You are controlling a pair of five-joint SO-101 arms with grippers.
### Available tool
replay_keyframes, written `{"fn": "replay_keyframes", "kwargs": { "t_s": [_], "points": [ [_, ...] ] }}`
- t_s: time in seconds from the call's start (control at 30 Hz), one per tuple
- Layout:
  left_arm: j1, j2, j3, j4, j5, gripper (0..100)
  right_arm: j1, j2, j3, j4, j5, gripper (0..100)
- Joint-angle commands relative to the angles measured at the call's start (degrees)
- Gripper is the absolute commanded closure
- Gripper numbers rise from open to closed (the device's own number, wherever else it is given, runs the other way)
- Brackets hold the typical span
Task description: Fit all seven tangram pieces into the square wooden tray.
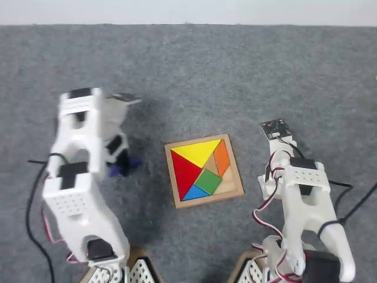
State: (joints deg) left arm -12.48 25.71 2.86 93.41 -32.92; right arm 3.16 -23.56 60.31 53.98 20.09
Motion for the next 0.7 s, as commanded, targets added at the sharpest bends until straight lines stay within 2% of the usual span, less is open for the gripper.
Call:
{"fn": "replay_keyframes", "kwargs": {
  "t_s": [0.0,0.13,0.5,0.67],
  "points": [
    [4.0,-5.4,0.0,-0.7,2.4,81,0.3,-0.2,-0.4,-1.1,0.6,96.8],
    [3.5,-3.8,0.0,-1.7,2.5,81,0.2,-0.2,-0.3,-1.1,0.6,96.8],
    [-10.3,7.8,0.1,-6.3,-1.8,81,0.0,-0.2,-0.2,-1.0,0.6,96.8],
    [-15.1,8.2,0.0,-6.4,-4.0,81,0.0,-0.2,-0.2,-1.0,0.6,96.8]
  ]
}}
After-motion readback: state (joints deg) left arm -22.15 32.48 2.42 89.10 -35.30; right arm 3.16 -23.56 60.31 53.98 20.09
